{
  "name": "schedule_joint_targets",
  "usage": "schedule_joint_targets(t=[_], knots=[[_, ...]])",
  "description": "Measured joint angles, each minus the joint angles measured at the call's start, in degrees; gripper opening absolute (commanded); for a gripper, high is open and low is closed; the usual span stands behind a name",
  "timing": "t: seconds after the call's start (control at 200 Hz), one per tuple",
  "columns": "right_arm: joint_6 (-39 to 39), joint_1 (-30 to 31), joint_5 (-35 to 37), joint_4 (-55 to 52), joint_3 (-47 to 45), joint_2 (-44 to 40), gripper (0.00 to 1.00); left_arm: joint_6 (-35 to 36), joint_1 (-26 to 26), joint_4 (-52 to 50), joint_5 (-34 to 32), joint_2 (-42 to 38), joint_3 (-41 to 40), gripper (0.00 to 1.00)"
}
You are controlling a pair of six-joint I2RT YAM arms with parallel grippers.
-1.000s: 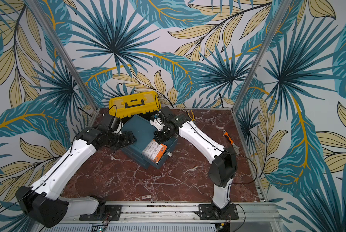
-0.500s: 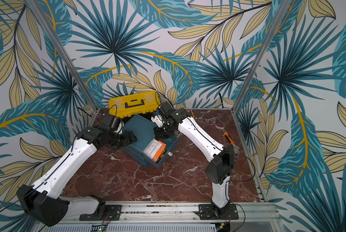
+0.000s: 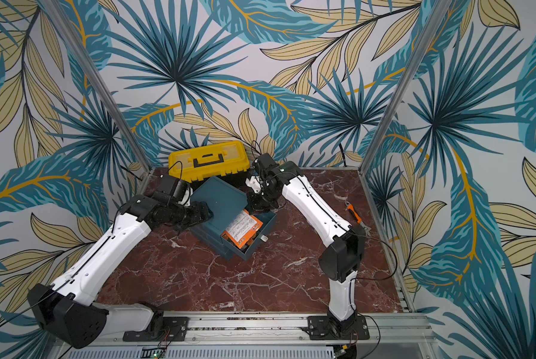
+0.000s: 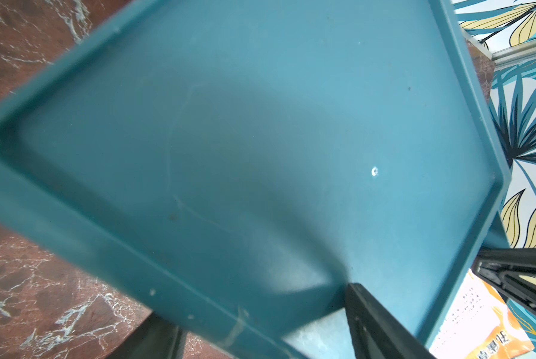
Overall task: Take the seed bags out of the drawer
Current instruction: Pick up the seed packet from the drawer.
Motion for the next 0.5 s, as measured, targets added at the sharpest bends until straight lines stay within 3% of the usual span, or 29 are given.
schedule_joint_targets(t=[0.501], knots=[[0.35,-2.89,-1.25,-2.47,-0.02,-1.51,0.00,0.13,0.00,-0.17,-0.04,0.04,0.13,0.81]])
